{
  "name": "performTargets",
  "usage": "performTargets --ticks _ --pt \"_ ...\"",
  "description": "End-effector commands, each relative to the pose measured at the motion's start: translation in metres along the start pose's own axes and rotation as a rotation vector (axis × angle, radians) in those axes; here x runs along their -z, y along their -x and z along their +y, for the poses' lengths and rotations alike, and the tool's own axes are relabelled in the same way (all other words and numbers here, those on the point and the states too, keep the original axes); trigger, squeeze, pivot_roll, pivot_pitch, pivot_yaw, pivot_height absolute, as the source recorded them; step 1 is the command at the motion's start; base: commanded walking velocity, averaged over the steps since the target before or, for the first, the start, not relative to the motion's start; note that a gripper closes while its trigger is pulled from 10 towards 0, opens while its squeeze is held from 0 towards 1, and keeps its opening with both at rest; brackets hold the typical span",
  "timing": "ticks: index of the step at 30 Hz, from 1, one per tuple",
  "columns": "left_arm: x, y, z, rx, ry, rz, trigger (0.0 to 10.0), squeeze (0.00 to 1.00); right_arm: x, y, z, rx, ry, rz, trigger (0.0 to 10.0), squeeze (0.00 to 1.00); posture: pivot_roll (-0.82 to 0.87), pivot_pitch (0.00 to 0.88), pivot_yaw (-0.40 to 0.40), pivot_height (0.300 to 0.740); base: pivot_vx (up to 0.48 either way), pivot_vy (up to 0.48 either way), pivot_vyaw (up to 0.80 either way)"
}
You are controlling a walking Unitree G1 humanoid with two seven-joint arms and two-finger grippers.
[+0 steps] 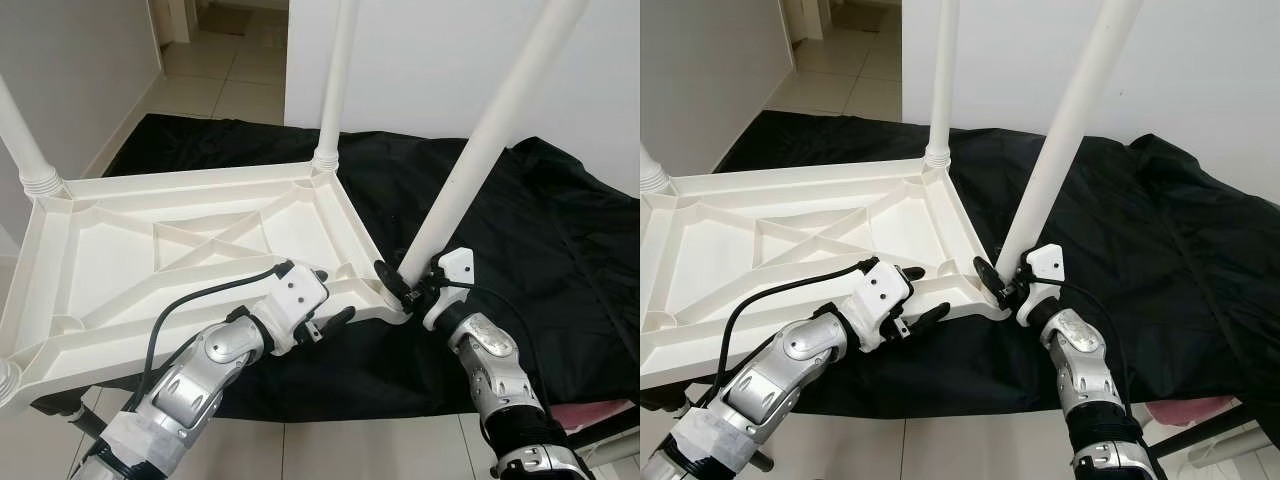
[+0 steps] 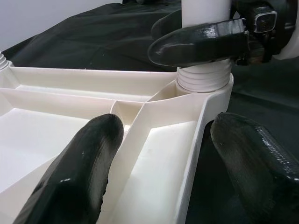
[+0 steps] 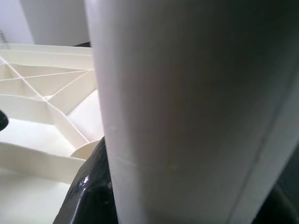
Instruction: Building children table
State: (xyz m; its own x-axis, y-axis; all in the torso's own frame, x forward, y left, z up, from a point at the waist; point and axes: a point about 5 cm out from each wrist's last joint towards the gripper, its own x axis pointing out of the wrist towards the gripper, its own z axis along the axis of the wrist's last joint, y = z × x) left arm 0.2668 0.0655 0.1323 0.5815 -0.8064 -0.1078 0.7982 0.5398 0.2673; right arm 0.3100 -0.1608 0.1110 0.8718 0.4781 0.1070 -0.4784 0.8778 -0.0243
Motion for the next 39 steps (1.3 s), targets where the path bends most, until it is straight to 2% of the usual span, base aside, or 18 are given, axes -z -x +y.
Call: performTargets --ticks 1,6,8,9,10,11,13,16,18,20,26,31,32,39 --pt "0.001 -0.002 -0.005 0.099 -0.002 0.003 10.0 0.00 0.009 0.002 0.002 0.059 -0.017 0.053 10.0 0.00 0.06 0.000 -0.077 0.740 0.000 0.000 0.00" --pt "0.001 -0.002 -0.005 0.099 -0.001 0.003 10.0 0.00 0.009 0.001 0.001 0.098 -0.018 0.054 10.0 0.00 0.06 0.000 -0.079 0.740 0.000 0.000 0.00" --pt "0.001 -0.002 -0.005 0.096 0.000 0.002 10.0 0.00 0.008 0.000 0.003 0.221 -0.036 0.061 10.0 0.00 0.06 0.000 -0.084 0.740 0.000 0.000 0.00" --pt "0.001 -0.002 -0.005 0.096 0.000 0.002 10.0 0.00 0.008 0.000 0.003 0.221 -0.036 0.061 10.0 0.00 0.06 0.000 -0.084 0.740 0.000 0.000 0.00" --pt "0.001 -0.002 -0.004 0.094 -0.002 0.001 10.0 0.00 0.008 -0.001 0.008 0.287 -0.059 0.060 10.0 0.00 0.06 0.000 -0.088 0.740 0.000 0.000 0.00" --pt "0.001 -0.002 -0.004 0.094 -0.002 0.001 10.0 0.00 0.008 -0.001 0.008 0.287 -0.059 0.060 10.0 0.00 0.06 0.000 -0.088 0.740 0.000 0.000 0.00" --pt "0.000 -0.002 -0.003 0.090 -0.005 0.000 10.0 0.00 0.009 -0.001 0.015 0.372 -0.069 0.059 10.0 0.00 0.07 0.000 -0.090 0.740 0.000 0.000 0.00" --pt "0.000 -0.003 -0.002 0.089 -0.005 -0.002 10.0 0.00 0.009 -0.002 0.021 0.418 -0.074 0.058 10.0 0.00 0.07 0.000 -0.093 0.740 0.000 0.000 0.00" --pt "-0.001 -0.004 -0.001 0.085 -0.005 -0.007 10.0 0.00 0.008 -0.003 0.033 0.507 -0.083 0.040 10.0 0.00 0.08 0.000 -0.095 0.740 0.000 0.000 0.00" --pt "-0.002 -0.005 0.001 0.081 -0.005 -0.011 10.0 0.00 0.005 -0.008 0.042 0.506 -0.117 0.012 10.0 0.00 0.08 0.000 -0.089 0.740 0.000 0.000 0.00" --pt "-0.003 -0.006 0.000 0.088 -0.005 -0.014 10.0 0.00 0.004 -0.008 0.037 0.513 -0.128 0.013 10.0 0.00 0.07 0.000 -0.089 0.740 0.000 0.000 0.00" --pt "-0.005 -0.007 0.002 0.087 -0.008 -0.021 10.0 0.00 0.003 -0.009 0.040 0.490 -0.127 0.015 10.0 0.00 0.07 0.000 -0.098 0.740 0.000 0.000 0.00" --pt "-0.007 -0.008 0.004 0.082 -0.012 -0.029 10.0 0.00 0.001 -0.010 0.041 0.483 -0.130 0.014 10.0 1.00 0.07 0.000 -0.106 0.740 0.000 0.000 0.00" --pt "-0.011 -0.010 0.005 0.084 -0.006 -0.044 10.0 0.00 -0.006 -0.009 0.039 0.439 -0.103 -0.020 10.0 1.00 0.06 0.000 -0.105 0.740 0.000 0.000 0.00"
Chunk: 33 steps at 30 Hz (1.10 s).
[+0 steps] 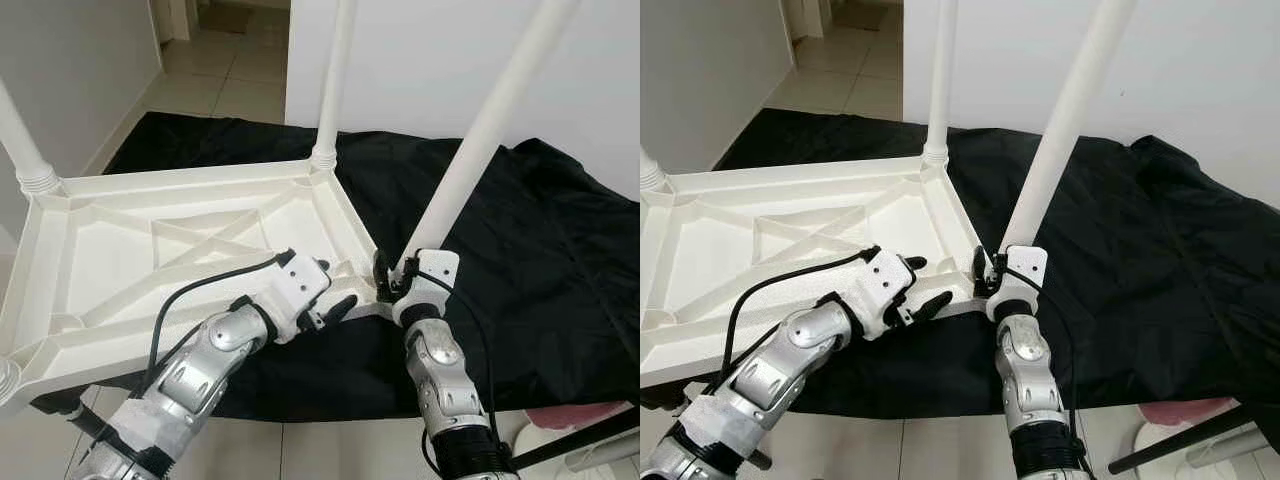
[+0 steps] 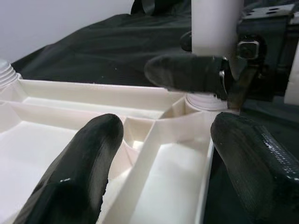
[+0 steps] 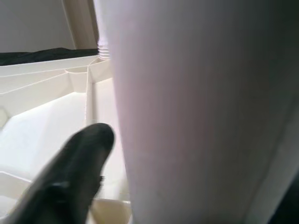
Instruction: Building children table
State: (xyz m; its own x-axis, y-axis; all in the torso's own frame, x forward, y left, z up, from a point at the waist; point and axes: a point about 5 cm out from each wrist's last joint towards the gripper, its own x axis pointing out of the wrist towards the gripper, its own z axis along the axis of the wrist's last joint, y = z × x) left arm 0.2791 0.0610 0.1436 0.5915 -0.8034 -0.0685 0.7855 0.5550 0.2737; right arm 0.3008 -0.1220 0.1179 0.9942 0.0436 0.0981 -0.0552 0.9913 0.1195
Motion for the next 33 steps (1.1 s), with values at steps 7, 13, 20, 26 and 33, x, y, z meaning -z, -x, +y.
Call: performTargets --ticks 7,13,20,26,33 --pt "0.0013 0.0002 -0.0031 0.078 0.011 -0.003 10.0 0.00 0.0004 0.0007 -0.0097 -0.056 -0.001 -0.004 10.0 0.00 0.06 0.000 -0.111 0.740 0.000 0.000 0.00" --pt "0.0016 0.0015 0.0001 0.074 -0.004 0.003 10.0 0.00 0.0003 -0.0005 -0.0090 -0.075 0.012 -0.003 10.0 0.00 0.05 0.000 -0.098 0.740 0.000 0.000 0.00" --pt "-0.0001 0.0020 0.0030 0.073 -0.010 -0.001 10.0 0.00 0.0003 0.0019 -0.0055 -0.112 0.027 -0.016 10.0 0.00 0.05 0.000 -0.091 0.740 0.000 0.000 0.00" --pt "-0.0002 0.0024 0.0008 0.080 -0.009 -0.001 10.0 0.00 -0.0031 0.0043 -0.0049 -0.163 0.013 -0.038 10.0 0.00 0.06 0.000 -0.097 0.740 0.000 0.000 0.00" --pt "0.0006 0.0072 0.0032 0.072 -0.007 0.002 10.0 0.00 -0.0060 0.0062 -0.0078 -0.238 0.039 -0.054 10.0 0.00 0.06 0.000 -0.100 0.740 0.000 0.000 0.00"
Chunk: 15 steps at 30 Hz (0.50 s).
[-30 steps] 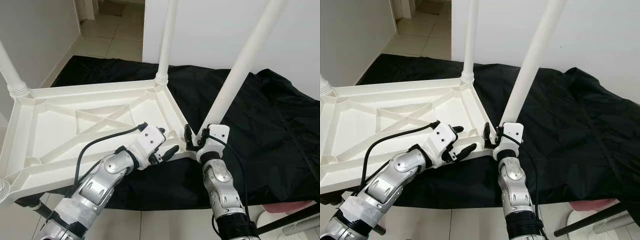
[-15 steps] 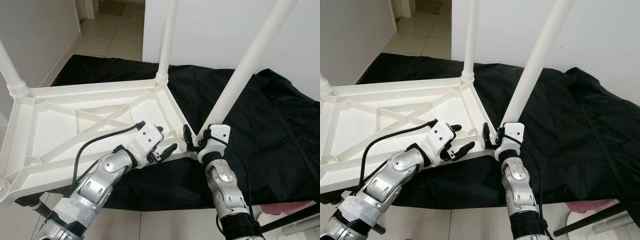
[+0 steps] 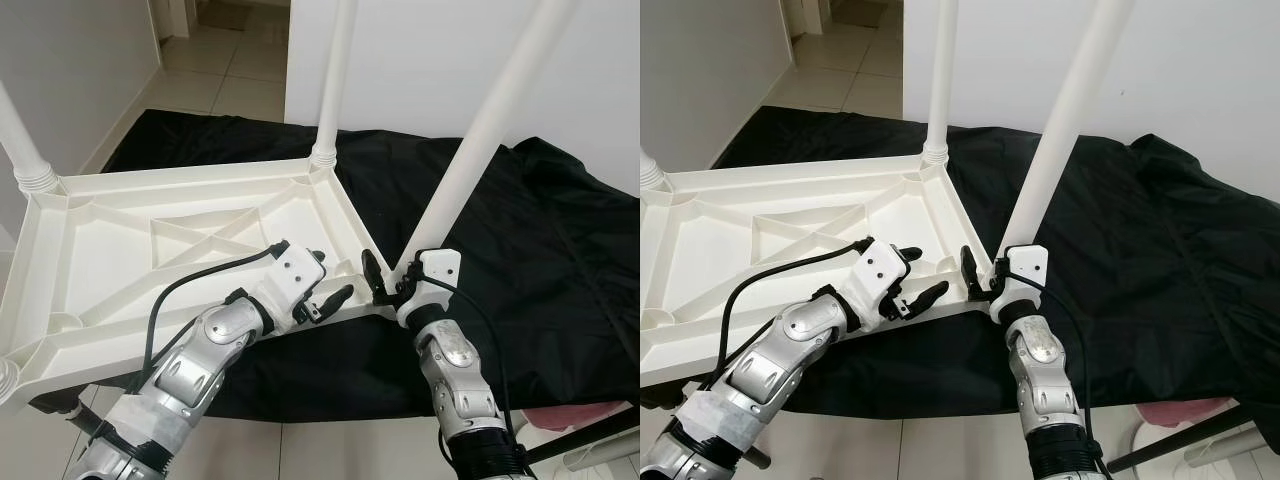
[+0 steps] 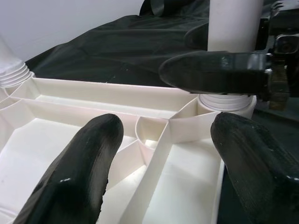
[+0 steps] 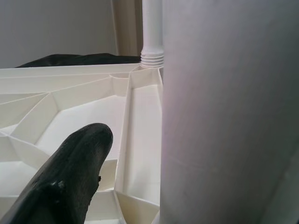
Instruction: Building children table
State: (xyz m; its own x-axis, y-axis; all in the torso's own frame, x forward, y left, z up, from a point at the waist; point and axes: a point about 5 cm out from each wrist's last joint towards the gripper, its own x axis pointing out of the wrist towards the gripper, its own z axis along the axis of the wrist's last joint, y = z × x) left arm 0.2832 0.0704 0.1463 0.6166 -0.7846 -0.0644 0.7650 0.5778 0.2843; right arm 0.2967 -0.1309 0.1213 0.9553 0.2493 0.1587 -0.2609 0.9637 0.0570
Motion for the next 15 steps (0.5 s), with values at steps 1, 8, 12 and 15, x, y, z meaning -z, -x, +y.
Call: performTargets --ticks 1,8,12,15 --pt "0.001 0.003 -0.006 0.102 0.004 -0.001 10.0 0.00 -0.001 0.003 -0.001 -0.026 0.010 -0.009 10.0 0.00 0.07 0.000 -0.104 0.740 0.000 0.000 0.00" --pt "0.004 0.008 -0.007 0.099 0.028 -0.002 10.0 0.00 0.001 0.007 -0.005 -0.027 0.006 -0.015 10.0 0.00 0.06 0.000 -0.100 0.740 0.000 0.000 0.00" --pt "0.006 0.011 -0.006 0.080 0.024 -0.005 10.0 0.00 0.001 0.009 -0.006 -0.028 0.006 -0.024 10.0 0.00 0.07 0.000 -0.096 0.740 0.000 0.000 0.00" --pt "0.006 0.013 -0.003 0.033 0.021 -0.016 10.0 0.00 -0.001 0.012 -0.009 -0.044 0.006 -0.043 10.0 0.00 0.06 0.000 -0.083 0.740 0.000 0.000 0.00"
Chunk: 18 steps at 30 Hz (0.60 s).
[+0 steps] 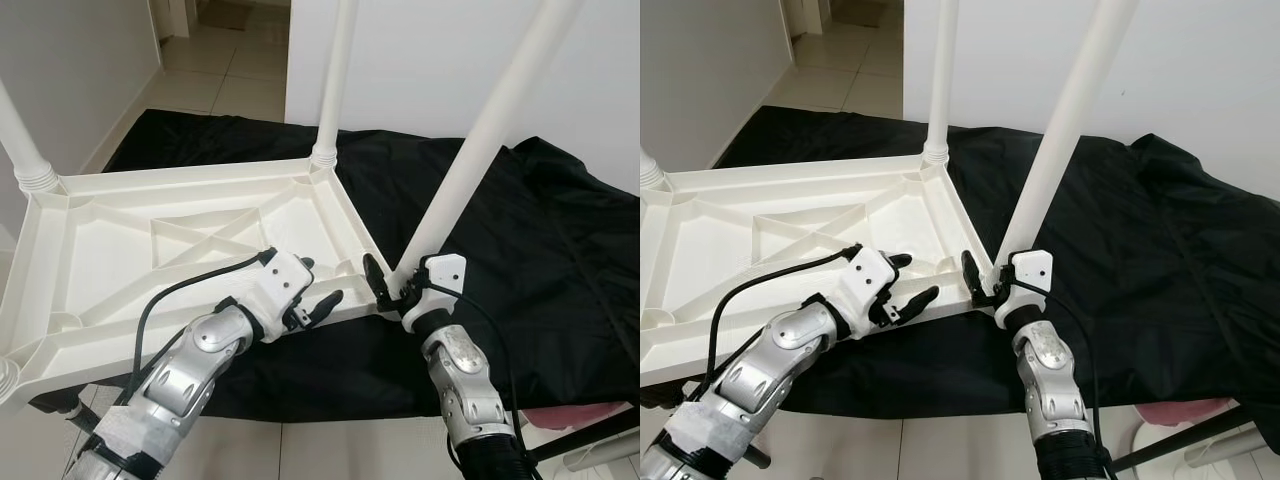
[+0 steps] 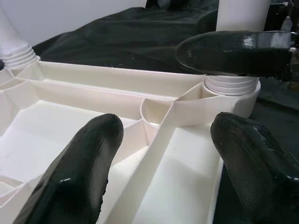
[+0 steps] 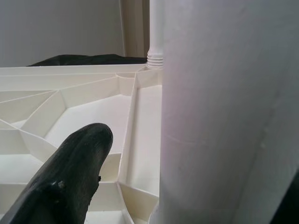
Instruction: Building children table
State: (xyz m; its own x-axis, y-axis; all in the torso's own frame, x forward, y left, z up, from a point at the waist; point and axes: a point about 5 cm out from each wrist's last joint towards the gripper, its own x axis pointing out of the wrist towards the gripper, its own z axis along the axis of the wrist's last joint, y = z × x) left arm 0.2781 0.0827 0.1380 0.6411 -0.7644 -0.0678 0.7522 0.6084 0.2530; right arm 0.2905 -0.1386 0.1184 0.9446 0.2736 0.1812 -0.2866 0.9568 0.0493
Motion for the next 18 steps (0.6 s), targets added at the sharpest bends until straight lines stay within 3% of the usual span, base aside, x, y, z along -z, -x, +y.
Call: performTargets --ticks 1,7,12,18 --pt "-0.003 0.001 -0.003 0.063 -0.014 -0.027 10.0 0.00 -0.003 0.004 -0.003 -0.017 0.003 -0.022 10.0 0.00 0.06 0.000 -0.083 0.740 0.000 0.000 0.00" --pt "-0.006 0.001 0.000 0.051 0.009 -0.059 10.0 0.00 -0.002 0.006 -0.005 -0.086 0.024 -0.025 10.0 0.00 0.05 0.000 -0.063 0.740 0.000 0.000 0.00" --pt "-0.004 0.003 -0.006 0.155 0.052 -0.049 10.0 0.00 -0.001 0.006 -0.014 -0.167 0.055 -0.013 10.0 0.00 0.04 0.000 -0.062 0.740 0.000 0.000 0.00" --pt "-0.002 0.003 -0.010 0.192 0.041 -0.039 10.0 0.00 -0.001 0.003 -0.019 -0.217 0.066 -0.001 10.0 0.00 0.04 0.000 -0.061 0.740 0.000 0.000 0.00"
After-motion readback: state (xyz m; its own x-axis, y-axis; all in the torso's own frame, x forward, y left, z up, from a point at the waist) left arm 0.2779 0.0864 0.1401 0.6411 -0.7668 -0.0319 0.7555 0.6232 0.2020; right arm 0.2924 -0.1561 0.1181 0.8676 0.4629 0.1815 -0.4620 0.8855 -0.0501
